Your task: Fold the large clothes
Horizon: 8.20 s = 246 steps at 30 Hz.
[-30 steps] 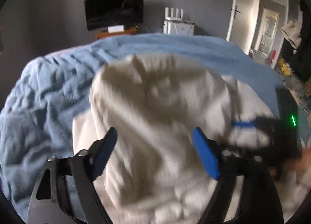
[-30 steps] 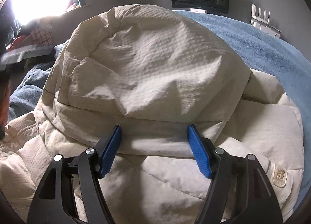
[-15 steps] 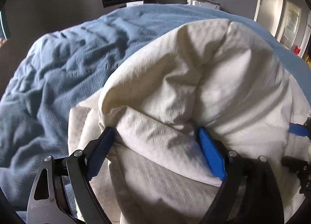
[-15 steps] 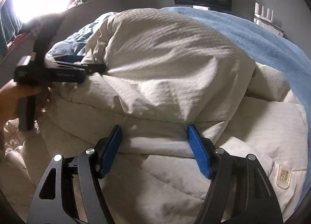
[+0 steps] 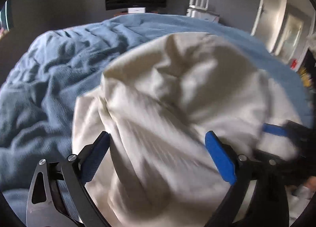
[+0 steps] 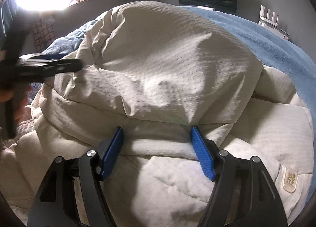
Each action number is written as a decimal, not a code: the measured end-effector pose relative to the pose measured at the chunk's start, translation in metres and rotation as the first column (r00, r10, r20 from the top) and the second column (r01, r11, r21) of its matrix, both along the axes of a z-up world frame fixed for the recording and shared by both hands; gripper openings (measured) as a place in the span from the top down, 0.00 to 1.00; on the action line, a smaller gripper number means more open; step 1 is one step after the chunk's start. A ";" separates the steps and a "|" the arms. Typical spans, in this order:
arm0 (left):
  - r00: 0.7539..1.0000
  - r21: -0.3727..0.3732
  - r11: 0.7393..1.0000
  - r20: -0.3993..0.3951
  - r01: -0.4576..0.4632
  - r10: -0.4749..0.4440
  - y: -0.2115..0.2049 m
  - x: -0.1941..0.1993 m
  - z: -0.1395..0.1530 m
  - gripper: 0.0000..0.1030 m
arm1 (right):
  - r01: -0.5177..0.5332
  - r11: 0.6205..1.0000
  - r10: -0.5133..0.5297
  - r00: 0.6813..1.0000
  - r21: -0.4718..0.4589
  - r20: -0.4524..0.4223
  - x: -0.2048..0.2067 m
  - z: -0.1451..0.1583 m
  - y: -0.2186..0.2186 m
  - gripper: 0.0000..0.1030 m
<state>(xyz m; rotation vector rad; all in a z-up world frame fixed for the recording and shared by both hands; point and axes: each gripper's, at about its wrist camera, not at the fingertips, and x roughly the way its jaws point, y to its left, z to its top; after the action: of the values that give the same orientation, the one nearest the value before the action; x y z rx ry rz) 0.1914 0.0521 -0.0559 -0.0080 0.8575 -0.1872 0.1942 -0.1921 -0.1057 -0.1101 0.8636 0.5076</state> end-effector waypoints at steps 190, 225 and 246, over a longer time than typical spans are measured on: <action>0.976 0.088 0.994 -0.200 -0.070 0.086 -0.017 0.120 -0.009 0.05 | 0.391 0.920 -0.389 0.901 -0.028 -0.194 0.153 0.009 -0.063 0.07; 0.976 0.124 0.991 -0.205 -0.053 0.078 -0.023 0.117 -0.044 0.04 | 0.389 0.918 -0.396 0.903 -0.073 -0.167 0.143 -0.032 -0.055 0.07; 0.997 0.070 0.994 0.007 -0.082 0.082 -0.018 0.072 -0.025 0.06 | 0.399 0.917 -0.396 0.915 0.024 -0.077 0.114 -0.012 -0.066 0.07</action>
<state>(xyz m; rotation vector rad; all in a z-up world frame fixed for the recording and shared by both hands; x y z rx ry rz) 0.2632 0.0344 -0.0806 0.0229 0.8581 -0.0798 0.3081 -0.2584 -0.1179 0.1210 0.9168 0.1453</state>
